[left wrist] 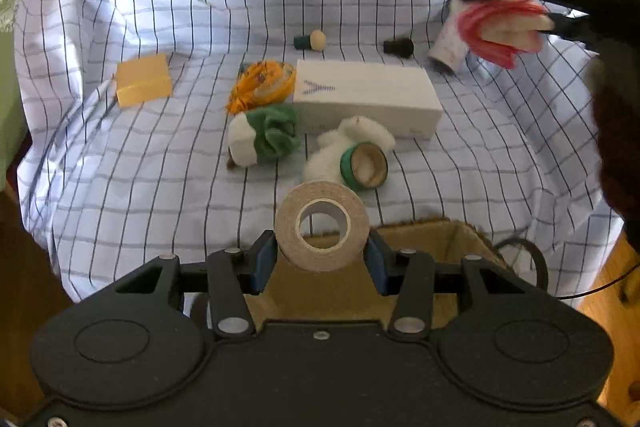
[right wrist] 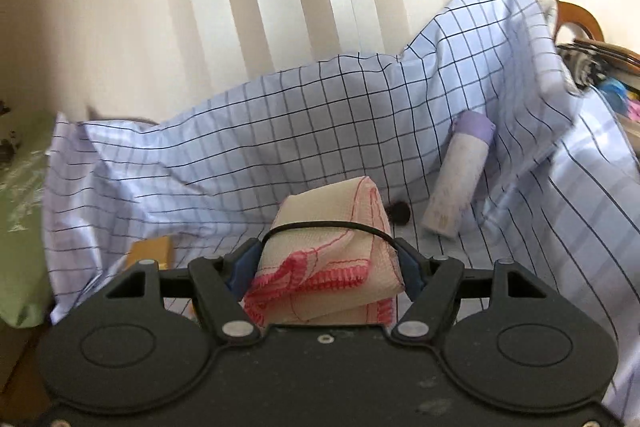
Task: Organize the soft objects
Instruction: 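Carry both items to the basket and open both tools to drop them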
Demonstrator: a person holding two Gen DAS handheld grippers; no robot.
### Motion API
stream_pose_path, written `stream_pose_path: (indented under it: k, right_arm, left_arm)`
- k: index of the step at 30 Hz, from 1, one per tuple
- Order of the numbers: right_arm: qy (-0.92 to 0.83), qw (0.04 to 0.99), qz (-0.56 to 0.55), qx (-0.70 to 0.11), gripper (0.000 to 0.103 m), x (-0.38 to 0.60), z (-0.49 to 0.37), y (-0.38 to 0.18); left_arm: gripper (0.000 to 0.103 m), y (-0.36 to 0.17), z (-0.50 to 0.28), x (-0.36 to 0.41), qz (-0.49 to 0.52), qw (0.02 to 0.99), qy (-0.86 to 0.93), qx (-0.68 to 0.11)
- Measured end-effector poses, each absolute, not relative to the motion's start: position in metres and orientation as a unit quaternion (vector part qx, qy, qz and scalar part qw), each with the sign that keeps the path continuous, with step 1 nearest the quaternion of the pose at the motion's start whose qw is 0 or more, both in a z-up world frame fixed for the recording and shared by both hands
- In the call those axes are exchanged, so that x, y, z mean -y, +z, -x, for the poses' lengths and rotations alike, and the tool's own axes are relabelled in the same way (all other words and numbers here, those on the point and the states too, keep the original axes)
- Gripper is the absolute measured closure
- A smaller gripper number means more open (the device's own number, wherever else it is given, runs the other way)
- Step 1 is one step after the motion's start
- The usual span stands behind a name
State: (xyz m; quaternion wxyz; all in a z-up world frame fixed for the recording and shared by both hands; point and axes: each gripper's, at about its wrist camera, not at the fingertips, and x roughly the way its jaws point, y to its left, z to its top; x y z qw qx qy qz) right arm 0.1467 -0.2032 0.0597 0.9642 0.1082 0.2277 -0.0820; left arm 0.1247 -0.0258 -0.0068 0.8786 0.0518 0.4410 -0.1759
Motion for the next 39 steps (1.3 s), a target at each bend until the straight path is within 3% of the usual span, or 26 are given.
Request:
stream_pose_path:
  k: [12,28,30,32,39]
  right_arm:
    - [-0.079,0.961,-0.108,-0.242,0.033,0.161,-0.054,0.043]
    - [-0.066,0.957,-0.123,-0.252,0.033,0.138,0.003,0.031]
    - [-0.066,0.957,-0.124,-0.253,0.033,0.136,0.008,0.029]
    - [-0.066,0.957,-0.126,-0.255,0.033,0.136,0.011,0.028]
    - [-0.07,0.952,-0.132,-0.267,0.033,0.139,0.015,0.023]
  left_arm:
    - [0.056,-0.032,-0.101,0.018,-0.031,0.848,-0.184,-0.496]
    - [0.056,-0.034,-0.072,0.02,-0.035,0.862,-0.161,-0.48]
    - [0.053,-0.034,-0.069,0.02,-0.037,0.865,-0.154,-0.477]
    - [0.041,-0.032,-0.065,0.021,-0.039,0.87,-0.148,-0.469]
    - [0.04,-0.023,-0.056,0.024,-0.047,0.881,-0.143,-0.449]
